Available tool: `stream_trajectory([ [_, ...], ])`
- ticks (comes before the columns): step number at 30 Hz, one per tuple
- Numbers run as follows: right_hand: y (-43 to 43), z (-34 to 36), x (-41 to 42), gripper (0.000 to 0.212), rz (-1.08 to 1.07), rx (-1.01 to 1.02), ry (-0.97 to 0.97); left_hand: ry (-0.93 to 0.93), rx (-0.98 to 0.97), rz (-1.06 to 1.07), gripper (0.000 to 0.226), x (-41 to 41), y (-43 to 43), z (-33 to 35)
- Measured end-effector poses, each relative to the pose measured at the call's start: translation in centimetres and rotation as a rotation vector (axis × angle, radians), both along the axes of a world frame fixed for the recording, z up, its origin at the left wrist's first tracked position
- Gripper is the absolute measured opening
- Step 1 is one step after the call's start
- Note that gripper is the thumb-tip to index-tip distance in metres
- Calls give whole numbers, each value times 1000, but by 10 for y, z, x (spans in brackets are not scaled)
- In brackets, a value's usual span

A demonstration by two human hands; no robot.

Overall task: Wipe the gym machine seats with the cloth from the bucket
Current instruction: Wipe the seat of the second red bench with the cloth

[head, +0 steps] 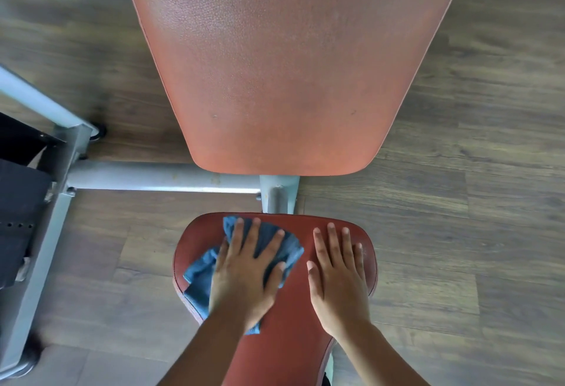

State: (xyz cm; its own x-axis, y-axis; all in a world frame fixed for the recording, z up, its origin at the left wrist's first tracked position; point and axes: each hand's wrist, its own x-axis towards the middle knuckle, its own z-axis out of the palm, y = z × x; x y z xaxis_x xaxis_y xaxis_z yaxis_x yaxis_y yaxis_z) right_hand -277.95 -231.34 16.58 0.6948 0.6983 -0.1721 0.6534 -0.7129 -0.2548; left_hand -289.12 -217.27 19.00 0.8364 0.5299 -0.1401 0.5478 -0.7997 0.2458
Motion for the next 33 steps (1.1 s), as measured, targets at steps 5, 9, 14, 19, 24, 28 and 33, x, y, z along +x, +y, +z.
stream_trajectory([
  [5, -2, 2, 1, 55, 14, -6, 2, -70, -18, -191, 46, -34, 21, -4],
  [9, 0, 3, 0, 55, -5, -2, 6, -1, -9, 22, 47, -1, 27, -5],
  [14, 0, 2, 0, 55, 1, 0, 14, 22, -16, 164, 49, 14, -20, 3],
  [19, 5, 13, -3, 54, -107, 104, 33, -182, -96, 316, 48, -2, -35, 23],
  [24, 27, 48, -29, 57, -275, 74, -28, 16, 80, 628, 62, -12, -9, 33],
  [28, 43, 63, -45, 62, -314, -55, 29, 177, 36, 646, 47, -12, -8, 31],
  [33, 51, 63, -57, 50, -390, -79, 163, 164, 12, 629, 47, -13, -18, 26],
])
